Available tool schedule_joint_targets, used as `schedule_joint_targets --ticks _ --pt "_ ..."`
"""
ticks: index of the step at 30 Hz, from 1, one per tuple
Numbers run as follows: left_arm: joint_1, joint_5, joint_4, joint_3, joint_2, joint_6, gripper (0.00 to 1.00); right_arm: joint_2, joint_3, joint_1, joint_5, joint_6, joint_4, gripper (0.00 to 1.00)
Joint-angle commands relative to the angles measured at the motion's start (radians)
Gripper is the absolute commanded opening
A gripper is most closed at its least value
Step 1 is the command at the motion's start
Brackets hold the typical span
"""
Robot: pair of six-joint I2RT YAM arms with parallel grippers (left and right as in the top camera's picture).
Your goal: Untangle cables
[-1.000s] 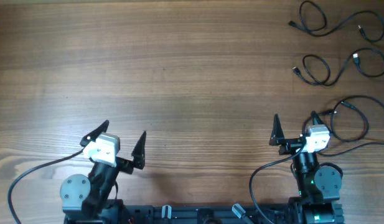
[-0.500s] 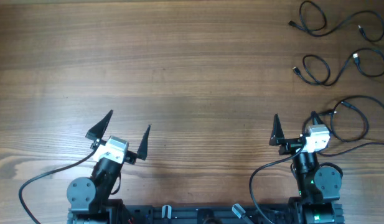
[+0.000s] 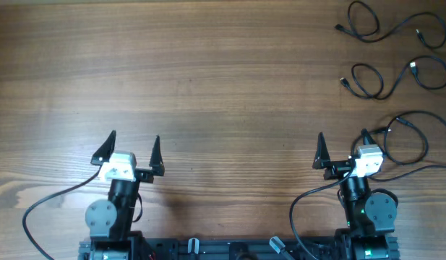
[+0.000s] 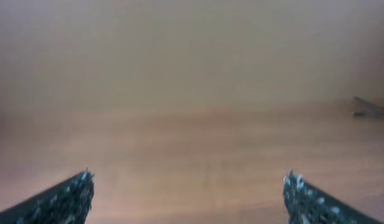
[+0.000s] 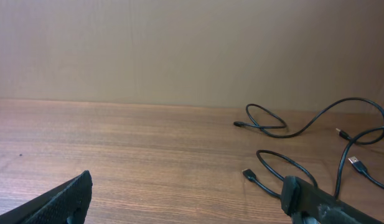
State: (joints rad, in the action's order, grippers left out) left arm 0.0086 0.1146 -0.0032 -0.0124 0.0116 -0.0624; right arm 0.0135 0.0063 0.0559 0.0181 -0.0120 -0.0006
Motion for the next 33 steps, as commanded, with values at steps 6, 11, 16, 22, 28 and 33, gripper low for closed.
schedule_joint_targets --ticks 6,11,16,22,28,33 --pt "0.007 -0.106 -0.076 0.007 -0.009 0.096 1.0 -0.01 -0.001 -0.005 0.005 0.013 0.003 1.0" --pt "0.007 -0.094 -0.077 0.007 -0.009 0.031 1.0 -0.01 -0.001 -0.005 0.005 0.013 0.003 1.0" --pt "0.007 -0.098 -0.077 0.007 -0.009 -0.008 1.0 -0.01 -0.001 -0.005 0.005 0.013 0.003 1.0" --pt "0.007 -0.098 -0.077 0.007 -0.009 0.013 1.0 -0.01 -0.001 -0.005 0.005 0.013 0.003 1.0" --pt "0.006 -0.101 -0.077 0.007 -0.009 0.01 1.0 -0.01 -0.001 -0.005 0.005 0.013 0.003 1.0" --pt "0.006 -0.101 -0.077 0.007 -0.009 -0.021 1.0 -0.01 -0.001 -0.005 0.005 0.013 0.003 1.0"
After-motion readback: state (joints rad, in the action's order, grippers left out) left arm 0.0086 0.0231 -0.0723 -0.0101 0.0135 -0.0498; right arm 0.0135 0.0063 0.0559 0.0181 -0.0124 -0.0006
